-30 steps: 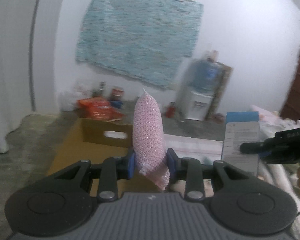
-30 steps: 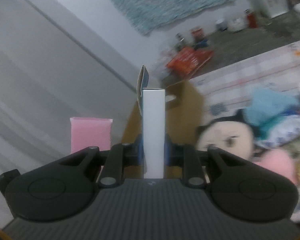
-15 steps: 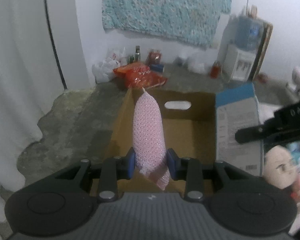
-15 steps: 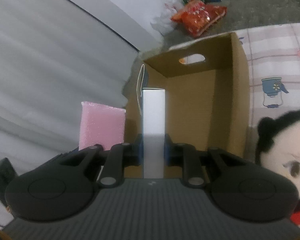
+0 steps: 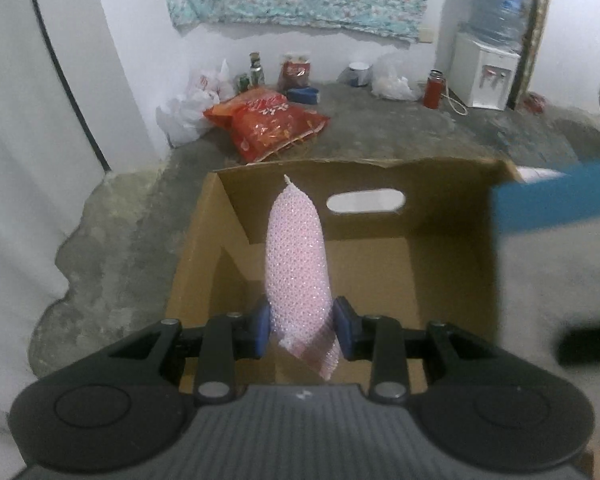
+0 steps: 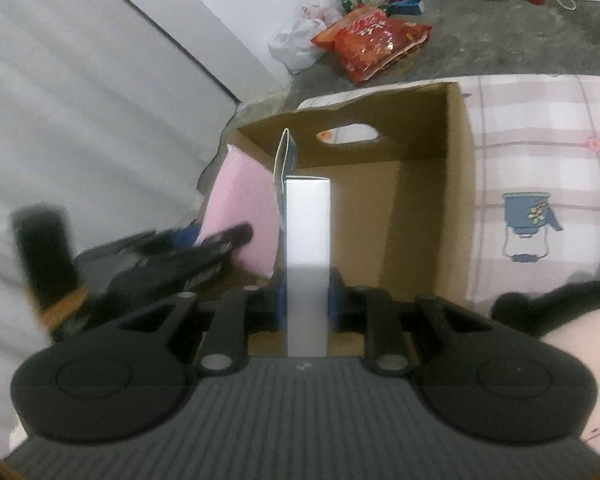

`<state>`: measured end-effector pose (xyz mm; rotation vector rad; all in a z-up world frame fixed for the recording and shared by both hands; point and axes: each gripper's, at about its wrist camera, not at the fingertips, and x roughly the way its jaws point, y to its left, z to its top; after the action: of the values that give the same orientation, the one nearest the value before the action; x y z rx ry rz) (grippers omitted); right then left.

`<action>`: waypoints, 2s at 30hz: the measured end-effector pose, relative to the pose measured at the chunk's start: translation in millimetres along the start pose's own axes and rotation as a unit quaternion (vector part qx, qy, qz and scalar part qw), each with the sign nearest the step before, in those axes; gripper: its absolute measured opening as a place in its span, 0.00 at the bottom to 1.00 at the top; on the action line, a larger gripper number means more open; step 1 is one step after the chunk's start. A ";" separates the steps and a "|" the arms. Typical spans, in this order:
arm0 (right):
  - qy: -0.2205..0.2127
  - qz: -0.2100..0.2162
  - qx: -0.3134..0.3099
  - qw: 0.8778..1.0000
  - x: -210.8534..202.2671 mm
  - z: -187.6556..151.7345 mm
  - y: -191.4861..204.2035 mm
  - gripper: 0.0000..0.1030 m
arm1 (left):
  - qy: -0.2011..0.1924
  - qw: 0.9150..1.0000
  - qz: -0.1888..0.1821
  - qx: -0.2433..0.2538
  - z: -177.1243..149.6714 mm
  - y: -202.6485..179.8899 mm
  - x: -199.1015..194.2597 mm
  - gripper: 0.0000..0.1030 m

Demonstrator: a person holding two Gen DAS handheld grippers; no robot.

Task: Organize soft objects
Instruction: 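Open the left gripper over the cardboard box while the right gripper releases the blue box inside, then withdraw both grippers up from the cardboard box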

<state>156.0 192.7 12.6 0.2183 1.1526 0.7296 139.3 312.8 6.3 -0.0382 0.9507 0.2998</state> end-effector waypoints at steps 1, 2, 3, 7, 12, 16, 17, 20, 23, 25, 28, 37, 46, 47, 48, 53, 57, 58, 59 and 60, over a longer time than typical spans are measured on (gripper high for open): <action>-0.002 0.000 0.000 1.000 -0.3 0.4 -3.7 0.18 | 0.002 1.000 -0.001 -0.006 3.7 2.3 9.8 0.34; -0.003 -0.001 0.000 1.000 0.0 1.1 -6.9 0.18 | 0.002 1.000 -0.006 -0.015 7.7 4.1 19.8 0.35; -0.005 -0.001 0.000 1.000 -1.0 0.6 -8.7 0.18 | 0.001 1.000 -0.009 -0.020 11.0 6.6 28.9 0.37; -0.007 0.000 -0.004 1.000 2.9 0.4 -17.9 0.18 | 0.015 0.999 0.004 -0.049 16.6 14.3 68.4 0.37; -0.002 -0.002 -0.010 1.000 12.8 2.8 -22.5 0.18 | 0.039 0.996 0.033 -0.070 10.5 27.2 85.3 0.45; -0.003 -0.004 -0.015 1.000 17.4 6.4 -20.3 0.18 | 0.027 0.996 0.052 -0.061 11.1 29.0 72.1 0.65; -0.004 -0.004 -0.016 1.000 18.3 7.6 -19.1 0.18 | 0.015 0.997 0.061 -0.053 10.6 27.3 64.5 0.65; -0.005 -0.003 -0.018 1.000 23.4 11.0 -16.1 0.18 | -0.008 0.996 0.077 -0.032 10.4 21.2 45.3 0.70; -0.001 0.000 -0.019 1.000 33.1 14.4 -12.7 0.18 | -0.021 0.997 0.072 -0.031 13.9 20.5 25.2 0.79; 0.007 0.003 -0.016 1.000 43.6 18.0 -10.8 0.18 | -0.026 0.996 0.072 -0.045 11.7 23.7 6.0 0.86; 0.028 0.017 -0.003 0.999 66.4 28.0 -7.6 0.18 | -0.041 0.995 0.053 -0.077 7.8 34.7 -26.1 0.91; 0.036 -0.036 0.001 0.999 156.4 58.0 -4.2 0.60 | -0.080 0.984 0.031 -0.153 -13.5 58.7 -90.1 0.96; 0.012 -0.039 -0.024 0.999 129.0 62.2 -3.9 0.60 | -0.102 0.986 0.037 -0.127 -24.0 47.2 -108.5 0.96; 0.008 -0.035 -0.024 0.999 123.2 63.6 -4.0 0.59 | -0.105 0.986 0.036 -0.124 -24.3 45.3 -110.9 0.96; 0.003 -0.032 -0.024 0.999 117.1 65.7 -3.4 0.59 | -0.109 0.986 0.035 -0.121 -23.6 44.1 -112.2 0.96; -0.001 -0.012 -0.048 0.999 108.3 71.0 15.2 0.53 | -0.126 0.982 0.050 -0.133 -28.1 41.1 -123.7 0.96; 0.013 -0.018 -0.077 0.997 135.2 71.2 36.9 0.54 | -0.134 0.975 0.069 -0.162 -35.6 51.0 -137.5 0.96; 0.018 -0.019 -0.083 0.996 146.4 71.4 40.8 0.54 | -0.137 0.973 0.071 -0.169 -38.2 54.5 -141.4 0.96; 0.022 -0.021 -0.088 0.996 158.5 70.9 44.5 0.54 | -0.138 0.972 0.074 -0.178 -41.4 58.7 -144.7 0.96; 0.026 -0.023 -0.092 0.995 169.8 69.5 47.6 0.55 | -0.138 0.970 0.076 -0.185 -44.2 63.2 -147.0 0.96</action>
<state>233.4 348.9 -61.8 0.0179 1.1280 0.8001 7.3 331.5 105.2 -0.2611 0.6122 0.6066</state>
